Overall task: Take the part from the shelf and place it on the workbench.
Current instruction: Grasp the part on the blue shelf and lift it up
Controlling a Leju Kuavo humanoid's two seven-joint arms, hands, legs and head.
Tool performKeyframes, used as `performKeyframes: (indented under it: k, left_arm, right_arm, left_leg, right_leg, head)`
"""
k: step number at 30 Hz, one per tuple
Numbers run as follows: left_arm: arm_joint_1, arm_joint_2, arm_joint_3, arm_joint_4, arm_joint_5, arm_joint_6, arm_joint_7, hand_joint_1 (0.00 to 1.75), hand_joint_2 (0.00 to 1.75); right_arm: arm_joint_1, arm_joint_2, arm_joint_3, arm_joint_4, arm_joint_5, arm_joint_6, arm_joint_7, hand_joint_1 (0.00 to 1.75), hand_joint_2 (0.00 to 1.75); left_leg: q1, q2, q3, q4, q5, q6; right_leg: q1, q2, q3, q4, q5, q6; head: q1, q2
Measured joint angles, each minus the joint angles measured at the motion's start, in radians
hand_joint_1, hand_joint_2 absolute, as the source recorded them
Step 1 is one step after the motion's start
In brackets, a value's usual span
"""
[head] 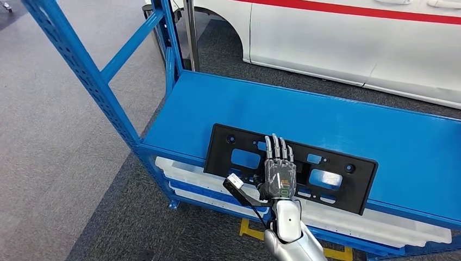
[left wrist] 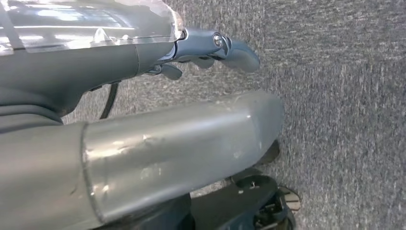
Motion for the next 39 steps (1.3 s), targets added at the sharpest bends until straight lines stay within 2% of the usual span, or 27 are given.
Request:
performKeyframes:
  k: [1, 3, 4, 5, 6, 7, 8, 10, 11, 13, 15, 17, 19, 20, 21, 22, 24, 25, 26, 29, 31, 32, 34, 35, 36, 37, 39]
  left_arm:
    - [0.0, 0.001, 0.0, 0.0, 0.003, 0.001, -0.002, 0.0, 0.0]
    - [0.001, 0.001, 0.0, 0.0, 0.006, 0.002, -0.005, 0.0, 0.0]
    - [0.002, 0.001, 0.0, 0.0, 0.008, 0.003, -0.006, 0.0, 0.0]
    - [0.004, 0.002, 0.0, 0.0, 0.009, 0.003, -0.006, 0.0, 0.0]
    - [0.005, 0.003, 0.0, 0.0, 0.009, 0.004, -0.006, 0.0, 0.0]
    - [0.005, 0.004, 0.0, 0.0, 0.009, 0.004, -0.007, 0.0, 0.0]
    - [0.005, 0.005, 0.0, 0.0, 0.009, 0.004, -0.007, 0.0, 0.0]
    - [0.003, 0.007, 0.0, 0.0, 0.009, 0.004, -0.008, 0.0, 0.0]
    - [0.003, 0.007, 0.0, 0.0, 0.009, 0.004, -0.008, 0.0, 0.0]
    - [0.004, 0.007, 0.0, 0.0, 0.009, 0.004, -0.008, 0.0, 0.0]
    - [0.006, 0.007, -0.001, 0.0, 0.008, 0.005, -0.006, 0.0, 0.0]
    - [0.004, 0.007, -0.001, 0.0, 0.007, 0.006, -0.005, 0.0, 0.0]
    - [0.003, 0.007, -0.001, 0.0, 0.007, 0.007, -0.003, 0.0, 0.0]
    - [0.004, 0.007, -0.001, 0.0, 0.007, 0.007, -0.002, 0.0, 0.0]
    - [0.004, 0.007, -0.001, 0.0, 0.007, 0.007, -0.001, 0.0, 0.0]
    - [0.004, 0.007, -0.002, 0.0, 0.007, 0.007, -0.001, 0.0, 0.0]
    - [0.004, 0.006, -0.004, 0.0, 0.007, 0.006, -0.001, 0.0, 0.0]
    - [0.003, 0.006, -0.005, 0.0, 0.007, 0.006, -0.001, 0.0, 0.0]
    - [0.003, 0.006, -0.006, 0.0, 0.007, 0.005, -0.001, 0.0, 0.0]
    - [0.003, 0.006, -0.007, 0.0, 0.008, 0.005, -0.001, 0.0, 0.0]
    - [0.003, 0.006, -0.007, 0.0, 0.008, 0.005, -0.001, 0.0, 0.0]
    - [0.002, 0.006, -0.007, 0.0, 0.009, 0.005, -0.001, 0.0, 0.0]
    - [0.003, 0.006, -0.008, 0.0, 0.009, 0.005, -0.001, 0.0, 0.0]
    - [0.004, 0.006, -0.008, 0.0, 0.009, 0.005, -0.001, 0.0, 0.0]
    - [0.005, 0.007, -0.008, 0.0, 0.009, 0.005, -0.001, 0.0, 0.0]
    - [0.005, 0.007, -0.008, 0.0, 0.01, 0.005, -0.001, 0.0, 0.0]
    - [0.004, 0.007, -0.008, 0.0, 0.01, 0.005, -0.001, 0.0, 0.0]
  right_arm:
    - [0.005, 0.001, -0.004, -0.012, -0.011, 0.005, -0.012, 0.0, 1.75]
    - [0.016, 0.001, -0.012, -0.031, -0.026, 0.014, -0.028, 0.0, 1.75]
    - [0.021, 0.001, -0.015, -0.038, -0.03, 0.015, -0.031, 0.0, 1.75]
    - [0.027, 0.001, -0.017, -0.044, -0.032, 0.016, -0.034, 0.0, 1.75]
    - [0.032, 0.001, -0.02, -0.05, -0.033, 0.016, -0.036, 0.0, 1.75]
    - [0.036, 0.001, -0.022, -0.057, -0.034, 0.016, -0.038, 0.0, 1.75]
    - [0.039, 0.001, -0.023, -0.063, -0.035, 0.017, -0.04, 0.0, 1.75]
    - [0.042, 0.001, -0.026, -0.073, -0.037, 0.018, -0.041, 0.0, 1.75]
    - [0.044, 0.001, -0.027, -0.077, -0.038, 0.018, -0.042, 0.0, 1.75]
    - [0.049, 0.001, -0.029, -0.082, -0.041, 0.018, -0.044, 0.0, 1.75]
    - [0.053, 0.001, -0.03, -0.086, -0.043, 0.018, -0.046, 0.0, 1.75]
    - [0.055, 0.001, -0.032, -0.089, -0.044, 0.018, -0.047, 0.0, 1.75]
    - [0.06, 0.001, -0.034, -0.089, -0.045, 0.016, -0.048, 0.0, 1.75]
    - [0.063, 0.001, -0.036, -0.089, -0.045, 0.015, -0.049, 0.0, 1.75]
    - [0.064, 0.001, -0.037, -0.09, -0.045, 0.015, -0.049, 0.0, 1.75]
    - [0.065, 0.001, -0.038, -0.091, -0.045, 0.015, -0.049, 0.0, 1.75]
    - [0.064, 0.001, -0.039, -0.098, -0.045, 0.014, -0.05, 0.0, 1.75]
    - [0.063, 0.001, -0.039, -0.102, -0.045, 0.013, -0.051, 0.0, 1.75]
    - [0.062, 0.001, -0.04, -0.105, -0.045, 0.013, -0.052, 0.0, 1.75]
    - [0.061, 0.002, -0.04, -0.114, -0.045, 0.013, -0.054, 0.0, 1.75]
    - [0.059, 0.005, -0.041, -0.12, -0.045, 0.012, -0.054, 0.0, 1.75]
    - [0.057, 0.007, -0.041, -0.122, -0.045, 0.012, -0.055, 0.0, 1.75]
    - [0.055, 0.009, -0.041, -0.122, -0.045, 0.011, -0.056, 0.0, 1.75]
    - [0.055, 0.009, -0.041, -0.122, -0.045, 0.01, -0.056, 0.0, 1.75]
    - [0.055, 0.009, -0.041, -0.122, -0.045, 0.01, -0.056, 0.0, 1.75]
    - [0.056, 0.009, -0.041, -0.122, -0.045, 0.01, -0.056, 0.0, 1.75]
    - [0.055, 0.01, -0.041, -0.123, -0.046, 0.009, -0.056, 0.0, 1.75]
  left_leg:
    - [0.001, 0.001, -0.016, 0.039, -0.025, -0.004]
    - [0.003, 0.001, -0.077, 0.167, -0.087, -0.009]
    - [0.003, 0.001, -0.107, 0.227, -0.108, -0.012]
    - [0.004, 0.001, -0.125, 0.258, -0.11, -0.013]
    - [0.004, 0.002, -0.125, 0.252, -0.093, -0.013]
    - [0.004, 0.002, -0.105, 0.206, -0.058, -0.011]
    - [0.003, 0.002, -0.074, 0.134, -0.018, -0.008]
    - [0.0, 0.002, -0.021, 0.02, 0.024, -0.001]
    - [-0.002, 0.001, -0.011, -0.004, 0.027, 0.003]
    - [-0.004, 0.0, -0.009, -0.011, 0.027, 0.013]
    - [0.0, 0.002, -0.007, -0.02, 0.034, 0.027]
    - [0.004, 0.004, -0.004, -0.026, 0.038, 0.038]
    - [0.003, 0.005, -0.005, -0.027, 0.038, 0.042]
    - [0.003, 0.004, -0.005, -0.026, 0.038, 0.042]
    - [0.003, 0.004, -0.004, -0.026, 0.037, 0.041]
    - [0.003, 0.002, -0.002, -0.026, 0.036, 0.041]
    - [0.002, 0.0, 0.003, -0.024, 0.031, 0.036]
    - [0.001, -0.001, 0.003, -0.022, 0.029, 0.032]
    - [-0.001, -0.001, 0.002, -0.021, 0.027, 0.027]
    - [-0.001, -0.001, 0.001, -0.021, 0.024, 0.009]
    - [0.001, 0.001, -0.012, 0.014, -0.004, -0.001]
    - [0.003, 0.001, -0.033, 0.063, -0.032, -0.004]
    - [0.004, 0.001, -0.094, 0.197, -0.094, -0.01]
    - [0.004, 0.001, -0.119, 0.247, -0.108, -0.012]
    - [0.004, 0.001, -0.129, 0.262, -0.101, -0.012]
    - [0.004, 0.002, -0.119, 0.236, -0.076, -0.011]
    - [0.004, 0.002, -0.057, 0.103, -0.006, -0.005]
  right_leg:
    - [-0.003, -0.002, 0.005, -0.006, 0.001, -0.006]
    - [-0.001, -0.005, 0.007, -0.007, 0.001, -0.014]
    - [0.0, -0.005, 0.006, -0.005, -0.001, -0.015]
    - [0.001, -0.005, 0.006, -0.003, -0.002, -0.016]
    - [0.001, -0.004, 0.007, -0.001, -0.004, -0.016]
    - [0.001, -0.003, 0.008, 0.002, -0.007, -0.015]
    - [0.001, -0.002, 0.01, 0.005, -0.01, -0.012]
    - [0.005, 0.0, 0.009, 0.011, -0.015, -0.004]
    - [0.007, 0.0, 0.007, 0.013, -0.016, 0.0]
    - [0.008, 0.001, 0.005, 0.012, -0.014, 0.01]
    - [0.006, 0.001, 0.0, 0.026, -0.027, 0.019]
    - [0.003, 0.0, -0.035, 0.106, -0.078, 0.028]
    - [0.0, 0.0, -0.098, 0.239, -0.138, 0.034]
    - [-0.002, 0.0, -0.12, 0.282, -0.147, 0.036]
    - [-0.004, -0.001, -0.124, 0.287, -0.136, 0.037]
    - [-0.005, -0.001, -0.108, 0.251, -0.106, 0.036]
    - [-0.005, -0.002, -0.04, 0.112, -0.036, 0.031]
    - [-0.003, -0.001, -0.013, 0.055, -0.017, 0.027]
    - [0.0, -0.001, 0.002, 0.022, -0.01, 0.025]
    - [0.003, 0.001, 0.004, 0.007, -0.011, 0.014]
    - [-0.003, -0.001, 0.011, -0.004, -0.006, 0.0]
    - [-0.005, -0.002, 0.015, -0.008, -0.005, -0.006]
    - [-0.002, -0.004, 0.016, -0.008, -0.006, -0.012]
    - [-0.001, -0.004, 0.016, -0.007, -0.007, -0.014]
    - [0.0, -0.004, 0.016, -0.005, -0.009, -0.014]
    - [0.0, -0.003, 0.017, -0.002, -0.011, -0.013]
    - [0.001, -0.001, 0.02, 0.003, -0.016, -0.01]
  head:
    - [0.0, 0.0]
    - [0.0, 0.0]
    - [0.0, 0.0]
    - [0.0, 0.0]
    - [0.0, 0.0]
    - [0.0, 0.0]
    - [0.0, 0.0]
    - [0.0, 0.0]
    - [0.0, 0.0]
    - [0.0, 0.0]
    - [0.0, 0.0]
    - [0.0, 0.0]
    - [0.001, 0.0]
    - [0.001, 0.0]
    - [0.001, 0.0]
    - [0.001, 0.0]
    - [0.001, 0.0]
    - [0.0, 0.0]
    - [0.0, 0.0]
    - [0.0, 0.0]
    - [0.0, 0.0]
    - [0.0, 0.0]
    - [0.0, 0.0]
    - [0.0, 0.0]
    - [0.0, 0.0]
    - [0.0, 0.0]
    - [0.0, 0.0]
